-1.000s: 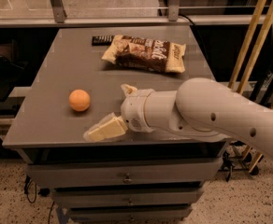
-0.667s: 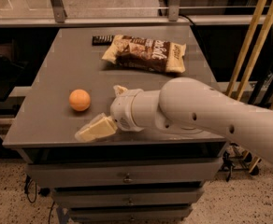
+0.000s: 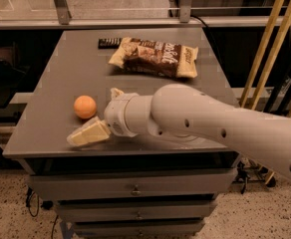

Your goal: Move orange near brown chip bag

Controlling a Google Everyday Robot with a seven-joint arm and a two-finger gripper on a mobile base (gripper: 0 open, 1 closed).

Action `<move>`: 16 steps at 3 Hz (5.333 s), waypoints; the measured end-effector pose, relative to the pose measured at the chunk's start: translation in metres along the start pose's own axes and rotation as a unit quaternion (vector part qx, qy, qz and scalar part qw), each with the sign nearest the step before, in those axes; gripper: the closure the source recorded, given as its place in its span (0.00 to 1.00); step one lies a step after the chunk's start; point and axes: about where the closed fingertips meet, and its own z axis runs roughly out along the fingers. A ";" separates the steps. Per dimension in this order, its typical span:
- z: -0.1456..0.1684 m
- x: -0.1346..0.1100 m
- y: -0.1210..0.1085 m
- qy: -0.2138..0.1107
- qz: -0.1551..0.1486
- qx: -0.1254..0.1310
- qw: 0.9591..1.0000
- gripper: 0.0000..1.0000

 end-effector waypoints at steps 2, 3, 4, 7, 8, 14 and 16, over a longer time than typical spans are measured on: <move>0.022 -0.010 0.010 -0.019 0.006 -0.010 1.000 0.16; 0.027 -0.011 0.014 -0.022 0.007 -0.015 1.000 0.41; 0.031 -0.016 0.013 -0.039 0.018 -0.018 0.999 0.72; -0.033 -0.023 -0.078 -0.080 0.026 0.099 0.992 1.00; -0.072 -0.004 -0.128 -0.061 0.028 0.162 0.984 1.00; -0.082 0.056 -0.218 -0.006 0.099 0.294 0.951 0.82; -0.082 0.052 -0.218 -0.007 0.097 0.293 0.951 0.36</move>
Offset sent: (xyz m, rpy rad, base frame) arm 0.0052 0.0361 -0.0055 0.0624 0.0056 0.0258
